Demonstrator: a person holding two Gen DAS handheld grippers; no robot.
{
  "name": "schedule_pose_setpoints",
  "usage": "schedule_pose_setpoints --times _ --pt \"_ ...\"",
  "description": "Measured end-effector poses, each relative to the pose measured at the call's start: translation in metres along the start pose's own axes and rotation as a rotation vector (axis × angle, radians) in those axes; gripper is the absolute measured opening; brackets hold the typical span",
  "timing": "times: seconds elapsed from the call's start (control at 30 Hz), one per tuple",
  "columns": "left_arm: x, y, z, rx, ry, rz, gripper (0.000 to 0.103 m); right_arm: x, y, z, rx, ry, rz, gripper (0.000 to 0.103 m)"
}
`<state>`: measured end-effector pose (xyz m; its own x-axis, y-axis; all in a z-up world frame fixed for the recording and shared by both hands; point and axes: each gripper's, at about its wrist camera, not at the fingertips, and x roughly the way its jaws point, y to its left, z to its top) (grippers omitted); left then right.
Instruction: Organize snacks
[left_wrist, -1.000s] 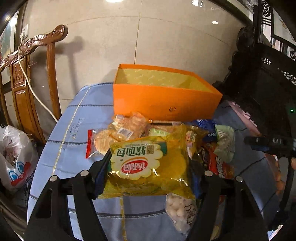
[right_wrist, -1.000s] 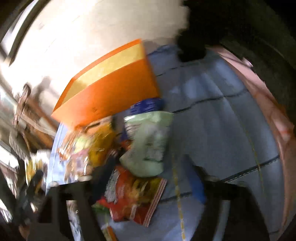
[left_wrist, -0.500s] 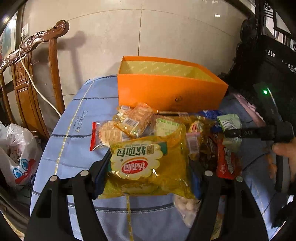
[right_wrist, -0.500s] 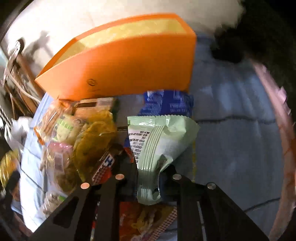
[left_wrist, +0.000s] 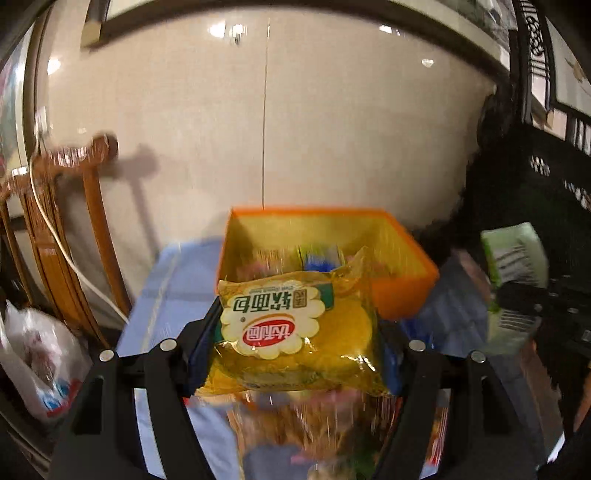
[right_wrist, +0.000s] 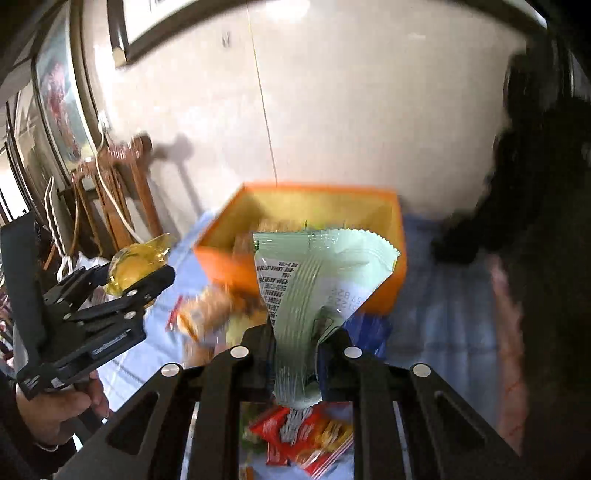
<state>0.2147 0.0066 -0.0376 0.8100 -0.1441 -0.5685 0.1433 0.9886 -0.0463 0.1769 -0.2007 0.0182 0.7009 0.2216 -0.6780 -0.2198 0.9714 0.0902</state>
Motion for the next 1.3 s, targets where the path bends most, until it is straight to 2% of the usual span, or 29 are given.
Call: schedule_pose_setpoints --times 0.17,0.4,0.67,0.7,0.73,0.77,0.8,0.83,0.87,1.0,1.3 --pt "-0.005 -0.003 0.041 0.006 -0.041 0.032 0.069 -0.024 0.0 0.034 -0.015 -0.065 -0.027 0.017" --pt "-0.001 -0.003 0.063 0.024 -0.069 0.059 0.069 -0.027 0.004 0.057 -0.035 -0.098 -0.035 0.017" --pt "0.032 0.01 0.089 0.032 -0.063 0.104 0.07 0.009 -0.002 0.089 -0.038 -0.077 -0.051 0.017" --pt "0.041 0.011 0.094 0.028 -0.057 0.107 0.074 0.017 -0.003 0.095 -0.042 -0.066 -0.052 0.018" --pt "0.048 0.012 0.099 0.022 -0.05 0.102 0.078 0.029 -0.005 0.104 -0.045 -0.058 -0.05 0.024" --pt "0.062 0.014 0.108 0.014 -0.042 0.114 0.092 0.04 -0.007 0.112 -0.053 -0.052 -0.057 0.028" --pt "0.07 0.014 0.113 0.015 -0.047 0.133 0.097 0.048 -0.008 0.117 -0.063 -0.046 -0.071 0.035" --pt "0.076 0.014 0.117 0.021 -0.052 0.15 0.098 0.063 -0.011 0.122 -0.079 -0.021 -0.09 0.049" --pt "0.087 0.012 0.124 0.036 -0.052 0.185 0.098 0.074 -0.012 0.125 -0.088 -0.005 -0.113 0.053" --pt "0.107 0.008 0.128 0.048 -0.019 0.187 0.098 0.089 -0.024 0.128 -0.072 0.004 -0.143 0.053" --pt "0.095 -0.002 0.101 0.054 0.014 0.125 0.099 0.063 -0.04 0.098 -0.01 -0.009 -0.125 0.053"
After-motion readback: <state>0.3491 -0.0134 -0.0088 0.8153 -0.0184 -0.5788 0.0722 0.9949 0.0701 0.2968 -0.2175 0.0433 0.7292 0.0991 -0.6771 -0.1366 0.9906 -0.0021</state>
